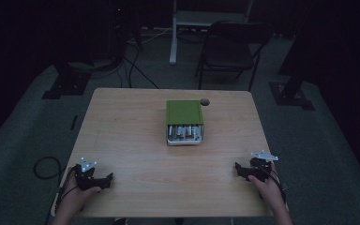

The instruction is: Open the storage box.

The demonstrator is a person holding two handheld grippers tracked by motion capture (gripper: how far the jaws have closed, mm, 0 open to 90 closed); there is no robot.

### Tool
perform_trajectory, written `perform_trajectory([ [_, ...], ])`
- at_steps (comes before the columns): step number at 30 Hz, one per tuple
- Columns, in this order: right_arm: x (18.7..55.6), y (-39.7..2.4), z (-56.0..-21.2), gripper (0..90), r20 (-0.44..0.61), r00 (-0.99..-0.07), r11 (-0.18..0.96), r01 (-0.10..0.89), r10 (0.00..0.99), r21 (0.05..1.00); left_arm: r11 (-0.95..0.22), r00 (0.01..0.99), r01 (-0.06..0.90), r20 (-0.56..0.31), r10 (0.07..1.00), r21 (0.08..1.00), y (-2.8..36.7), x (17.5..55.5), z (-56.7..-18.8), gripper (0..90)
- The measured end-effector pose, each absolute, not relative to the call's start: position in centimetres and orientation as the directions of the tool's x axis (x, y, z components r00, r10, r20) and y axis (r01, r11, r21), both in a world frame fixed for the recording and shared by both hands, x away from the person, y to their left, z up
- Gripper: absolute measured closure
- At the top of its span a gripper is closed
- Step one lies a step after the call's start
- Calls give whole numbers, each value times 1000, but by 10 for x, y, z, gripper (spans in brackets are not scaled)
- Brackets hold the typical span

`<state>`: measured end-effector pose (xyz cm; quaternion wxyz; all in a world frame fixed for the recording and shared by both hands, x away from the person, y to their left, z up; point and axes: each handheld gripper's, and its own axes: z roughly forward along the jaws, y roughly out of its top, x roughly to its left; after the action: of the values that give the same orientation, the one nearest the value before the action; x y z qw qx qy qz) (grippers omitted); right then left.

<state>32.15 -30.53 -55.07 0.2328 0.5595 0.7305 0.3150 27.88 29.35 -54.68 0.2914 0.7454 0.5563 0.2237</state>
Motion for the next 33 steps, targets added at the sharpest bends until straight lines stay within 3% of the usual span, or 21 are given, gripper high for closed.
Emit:
perform_trajectory([
  [33,321,-306,-551,103,13,-271,179,670,962,720,-291,365,655,46,930,697,285,282,-545,2],
])
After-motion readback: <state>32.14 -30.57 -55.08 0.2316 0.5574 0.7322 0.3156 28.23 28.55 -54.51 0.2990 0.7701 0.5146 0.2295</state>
